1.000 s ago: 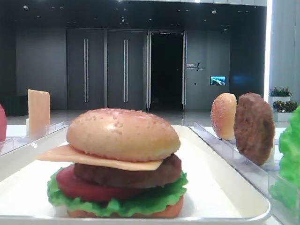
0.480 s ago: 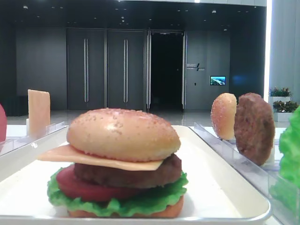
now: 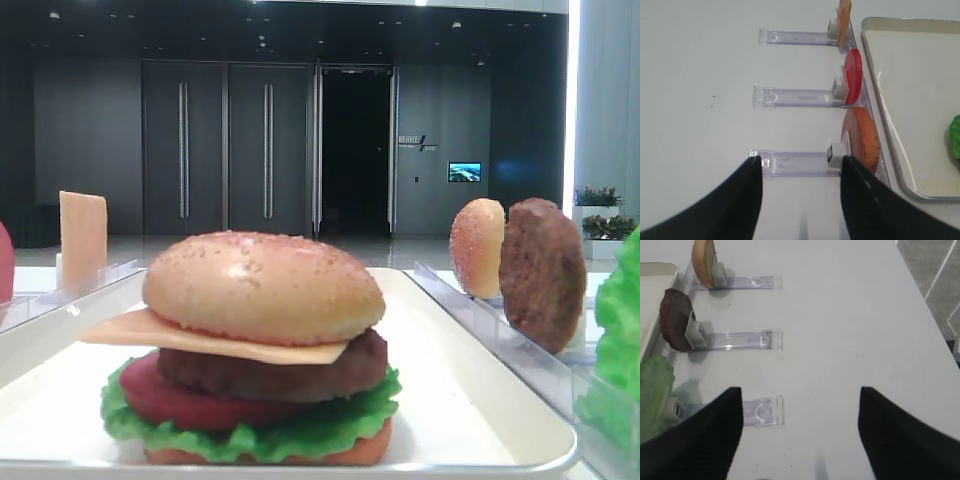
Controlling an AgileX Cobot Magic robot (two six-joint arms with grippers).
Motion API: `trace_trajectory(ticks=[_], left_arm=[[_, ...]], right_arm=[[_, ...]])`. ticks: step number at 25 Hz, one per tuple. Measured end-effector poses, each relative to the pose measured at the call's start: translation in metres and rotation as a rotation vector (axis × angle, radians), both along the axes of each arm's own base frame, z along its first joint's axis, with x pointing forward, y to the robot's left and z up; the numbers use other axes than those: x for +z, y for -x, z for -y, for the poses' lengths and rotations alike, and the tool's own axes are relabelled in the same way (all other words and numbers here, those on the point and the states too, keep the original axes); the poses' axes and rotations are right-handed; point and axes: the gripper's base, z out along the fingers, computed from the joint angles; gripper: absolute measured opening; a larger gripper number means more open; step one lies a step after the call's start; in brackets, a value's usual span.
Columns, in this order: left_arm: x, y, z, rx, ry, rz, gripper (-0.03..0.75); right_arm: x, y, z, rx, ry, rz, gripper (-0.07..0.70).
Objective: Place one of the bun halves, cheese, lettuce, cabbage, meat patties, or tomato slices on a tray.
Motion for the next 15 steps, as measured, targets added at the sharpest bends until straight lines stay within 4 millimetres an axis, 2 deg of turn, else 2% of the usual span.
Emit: trace_trajectory(ticks=[15], left_arm=[[0.0, 0.0, 0.0, 0.0, 0.0, 0.0, 0.391]], right_arm=[[0.0, 0.0, 0.0, -0.001, -0.001, 0.0, 0.493]])
